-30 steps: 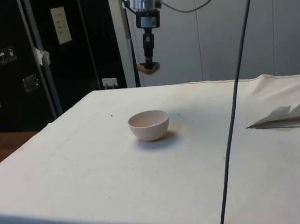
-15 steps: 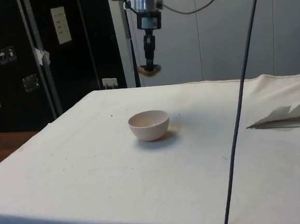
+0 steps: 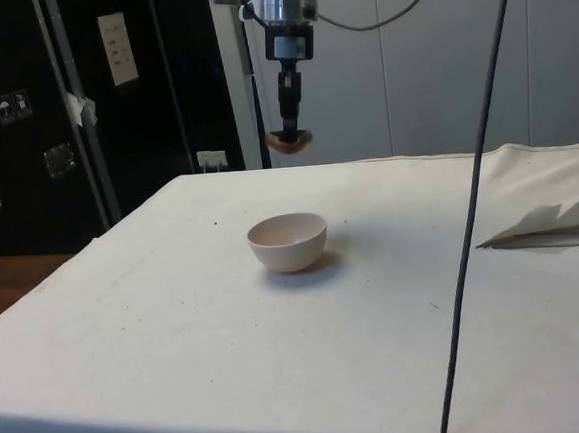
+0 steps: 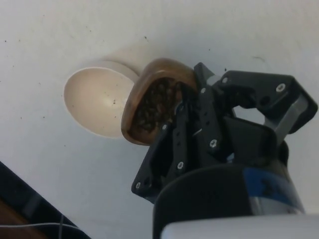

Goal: Pour the coffee beans from the cup into the bowl.

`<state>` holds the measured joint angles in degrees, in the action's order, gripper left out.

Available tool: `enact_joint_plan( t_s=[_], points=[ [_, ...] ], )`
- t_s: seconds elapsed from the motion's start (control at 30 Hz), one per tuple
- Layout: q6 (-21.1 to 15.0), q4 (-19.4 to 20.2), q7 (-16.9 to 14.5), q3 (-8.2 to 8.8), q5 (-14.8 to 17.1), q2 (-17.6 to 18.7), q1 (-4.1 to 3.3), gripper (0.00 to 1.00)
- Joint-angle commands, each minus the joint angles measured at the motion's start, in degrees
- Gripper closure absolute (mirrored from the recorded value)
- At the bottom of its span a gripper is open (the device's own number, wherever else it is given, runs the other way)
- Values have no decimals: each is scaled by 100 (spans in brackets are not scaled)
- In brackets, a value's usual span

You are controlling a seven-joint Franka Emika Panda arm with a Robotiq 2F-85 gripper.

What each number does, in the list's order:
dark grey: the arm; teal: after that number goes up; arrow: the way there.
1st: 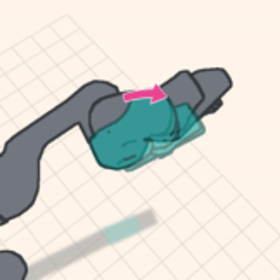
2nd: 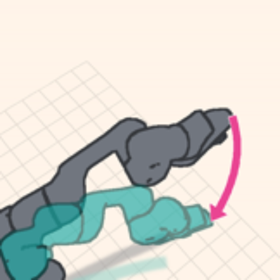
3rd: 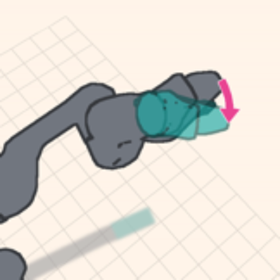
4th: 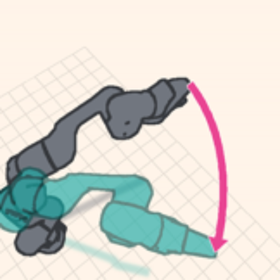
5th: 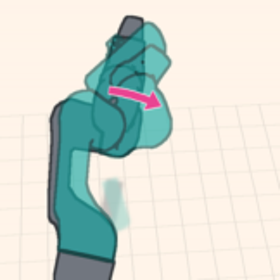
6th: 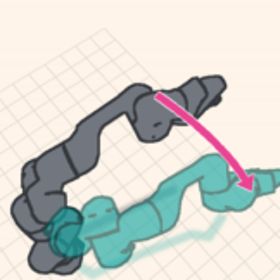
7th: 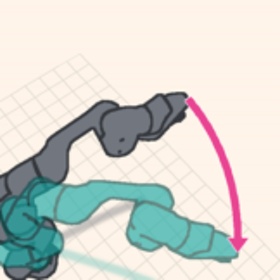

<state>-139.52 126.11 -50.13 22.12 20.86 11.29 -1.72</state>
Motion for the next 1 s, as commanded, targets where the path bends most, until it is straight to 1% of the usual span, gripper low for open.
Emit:
enact_joint_plan(
  t_s=[0.0,0.1,0.13,0.17,0.37,0.4,0.43,0.47,0.6,0.67,0.7,0.73,0.87,0.93,0.97],
  points=[
    [-109,74,132,11,-103,-46,-46,100],
    [-126,103,223,-63,-103,-57,-46,100],
    [-11,52,92,-74,0,-40,0,100],
    [-126,103,223,-63,-103,-57,-46,100],
    [-160,132,407,-189,-143,-63,-57,100],
    [-149,126,470,-212,-201,-74,-46,100],
    [-69,74,355,-264,-74,-46,0,100],
    [-138,120,510,-218,-241,-80,-46,100],
    [-103,109,682,-235,-430,-103,-40,100],
    [-74,97,819,-241,-573,-115,-40,100],
    [-63,74,636,-281,-367,-97,0,100],
    [-69,97,865,-246,-625,-120,-40,100],
    [-40,86,1031,-252,-802,-132,-34,100],
    [-11,80,1163,-264,-945,-155,-34,100],
    [-17,74,1031,-304,-796,-143,0,100]
  ],
)
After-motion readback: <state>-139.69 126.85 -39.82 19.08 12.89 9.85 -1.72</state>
